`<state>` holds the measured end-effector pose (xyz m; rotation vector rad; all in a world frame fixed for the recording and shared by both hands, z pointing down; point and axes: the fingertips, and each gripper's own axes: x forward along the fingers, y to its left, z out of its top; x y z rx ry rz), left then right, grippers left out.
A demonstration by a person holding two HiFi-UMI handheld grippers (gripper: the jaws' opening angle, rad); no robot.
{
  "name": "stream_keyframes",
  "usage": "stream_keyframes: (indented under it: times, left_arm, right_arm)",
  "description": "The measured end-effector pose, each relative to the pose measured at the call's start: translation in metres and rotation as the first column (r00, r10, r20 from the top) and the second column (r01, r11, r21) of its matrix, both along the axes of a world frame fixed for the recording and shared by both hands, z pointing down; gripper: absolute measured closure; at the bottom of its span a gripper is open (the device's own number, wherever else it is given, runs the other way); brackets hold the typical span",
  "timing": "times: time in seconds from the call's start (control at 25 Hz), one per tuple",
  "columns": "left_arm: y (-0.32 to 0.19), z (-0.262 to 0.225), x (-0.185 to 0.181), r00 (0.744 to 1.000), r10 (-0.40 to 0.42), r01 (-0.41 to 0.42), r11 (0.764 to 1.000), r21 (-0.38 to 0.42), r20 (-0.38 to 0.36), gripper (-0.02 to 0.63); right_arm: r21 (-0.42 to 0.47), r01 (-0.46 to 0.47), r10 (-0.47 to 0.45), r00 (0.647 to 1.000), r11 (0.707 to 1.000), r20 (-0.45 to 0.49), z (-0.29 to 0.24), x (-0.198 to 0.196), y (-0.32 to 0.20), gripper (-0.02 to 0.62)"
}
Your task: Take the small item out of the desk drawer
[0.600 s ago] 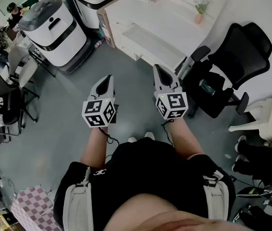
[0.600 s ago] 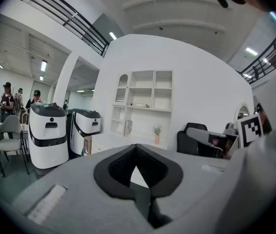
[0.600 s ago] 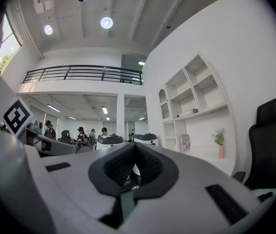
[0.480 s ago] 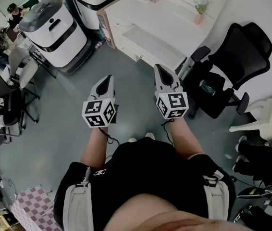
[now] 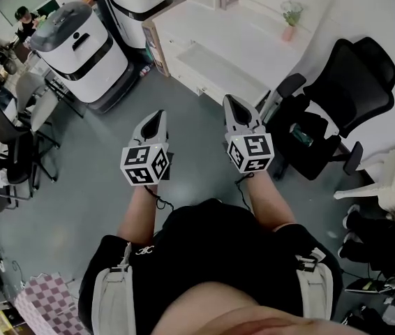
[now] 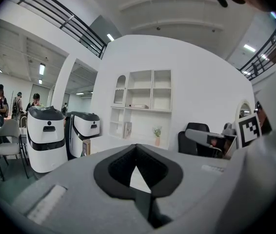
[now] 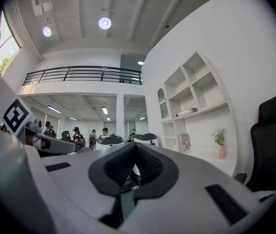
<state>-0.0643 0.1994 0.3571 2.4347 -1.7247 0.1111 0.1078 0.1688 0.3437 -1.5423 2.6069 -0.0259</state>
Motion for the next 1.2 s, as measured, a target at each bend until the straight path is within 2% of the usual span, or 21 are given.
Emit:
stream_keyframes:
  times: [0.4, 0.72, 1.2]
  left_arm:
    - [-0.016, 0.01, 0.038, 1.0, -0.017, 0.017, 1.0, 0.009, 0.003, 0.592]
    - [-0.041, 0.015, 0.05, 1.0, -0.027, 0.027, 1.0, 0.002, 0.01, 0.592]
    - [-0.121, 0.022, 0.055, 0.999, 0.021, -0.02, 1.0, -0.015, 0.037, 0.592]
  right_arm:
    - [-0.006, 0.047, -0.047, 0.999, 0.999, -0.001, 0.012, 0.029, -0.023, 0.598]
    - [-0.024, 0.067, -0.067, 0.998, 0.997, 0.002, 0.018, 0.039, -0.051, 0.598]
    - [-0.047, 0.027, -0.027, 1.0, 0.999, 0.002, 0.029, 0.048, -0.122, 0.598]
